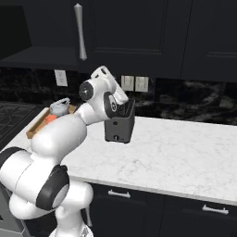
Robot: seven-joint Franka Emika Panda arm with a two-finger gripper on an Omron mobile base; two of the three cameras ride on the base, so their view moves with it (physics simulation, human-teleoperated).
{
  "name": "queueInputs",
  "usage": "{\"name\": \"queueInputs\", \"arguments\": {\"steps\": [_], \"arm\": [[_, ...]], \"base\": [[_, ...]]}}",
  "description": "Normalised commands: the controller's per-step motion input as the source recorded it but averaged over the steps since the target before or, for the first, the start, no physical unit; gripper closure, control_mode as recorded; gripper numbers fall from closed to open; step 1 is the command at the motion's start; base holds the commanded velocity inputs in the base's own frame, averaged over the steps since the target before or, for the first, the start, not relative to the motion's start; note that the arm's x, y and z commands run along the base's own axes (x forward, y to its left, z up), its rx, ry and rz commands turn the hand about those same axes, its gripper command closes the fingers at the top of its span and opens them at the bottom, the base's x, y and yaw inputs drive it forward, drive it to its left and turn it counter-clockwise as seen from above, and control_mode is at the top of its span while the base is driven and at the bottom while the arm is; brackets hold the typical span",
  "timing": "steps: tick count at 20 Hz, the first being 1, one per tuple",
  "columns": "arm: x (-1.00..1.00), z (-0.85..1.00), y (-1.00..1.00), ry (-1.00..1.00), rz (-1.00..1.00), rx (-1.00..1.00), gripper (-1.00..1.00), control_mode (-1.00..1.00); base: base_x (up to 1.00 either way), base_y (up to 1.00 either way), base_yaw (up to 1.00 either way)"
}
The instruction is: Pick the kettle from the counter and place it on the tray. Then pick the mug from the cabinet and place it on the tray. Then close the cabinet doors.
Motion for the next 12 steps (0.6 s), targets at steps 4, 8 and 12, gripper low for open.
{"name": "queueInputs", "arguments": {"steps": [4, 8, 12], "arm": [[-0.17, 0.00, 0.16, 0.27, -0.26, 0.01, -1.00, -1.00], [-0.62, 0.00, 0.05, 0.19, -0.23, 0.06, -1.00, -1.00], [-0.85, 0.06, 0.01, 0.11, -0.19, 0.07, -1.00, -1.00]], "base": [[0.00, 0.00, 0.00], [0.00, 0.00, 0.00], [0.00, 0.00, 0.00]]}}
